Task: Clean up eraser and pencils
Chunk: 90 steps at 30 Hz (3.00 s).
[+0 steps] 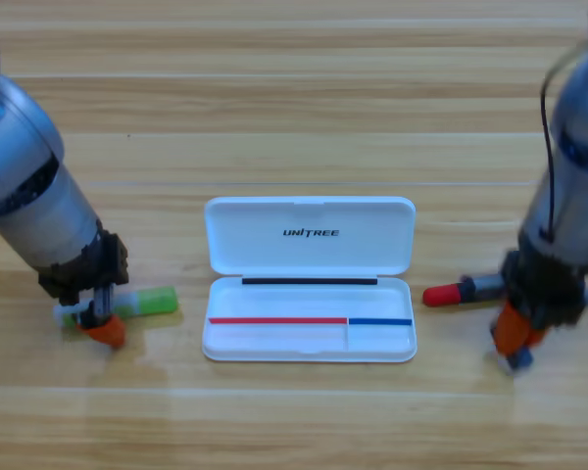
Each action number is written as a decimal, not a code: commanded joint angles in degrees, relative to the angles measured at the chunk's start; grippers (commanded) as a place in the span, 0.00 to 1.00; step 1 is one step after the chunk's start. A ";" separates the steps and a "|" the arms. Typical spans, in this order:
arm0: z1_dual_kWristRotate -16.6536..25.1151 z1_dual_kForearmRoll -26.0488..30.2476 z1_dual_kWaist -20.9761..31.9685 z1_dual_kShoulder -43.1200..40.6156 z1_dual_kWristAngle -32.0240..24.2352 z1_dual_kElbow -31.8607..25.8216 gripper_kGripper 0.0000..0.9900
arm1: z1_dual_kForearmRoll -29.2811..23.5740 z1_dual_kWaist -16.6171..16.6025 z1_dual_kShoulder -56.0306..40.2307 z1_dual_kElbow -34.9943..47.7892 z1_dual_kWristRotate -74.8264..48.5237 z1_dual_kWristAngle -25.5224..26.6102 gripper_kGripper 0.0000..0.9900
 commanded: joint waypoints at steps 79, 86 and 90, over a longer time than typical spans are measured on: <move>3.27 3.65 1.11 -6.63 1.49 2.10 0.00 | 23.06 12.66 17.93 -37.25 -61.87 -4.82 0.47; 3.36 6.91 1.11 -9.71 1.58 0.34 0.00 | 23.85 12.66 5.36 -28.55 -61.96 -4.55 0.86; 3.18 14.20 0.94 -12.61 1.76 -5.81 0.00 | 23.77 11.69 0.70 -22.84 -64.77 -5.96 0.87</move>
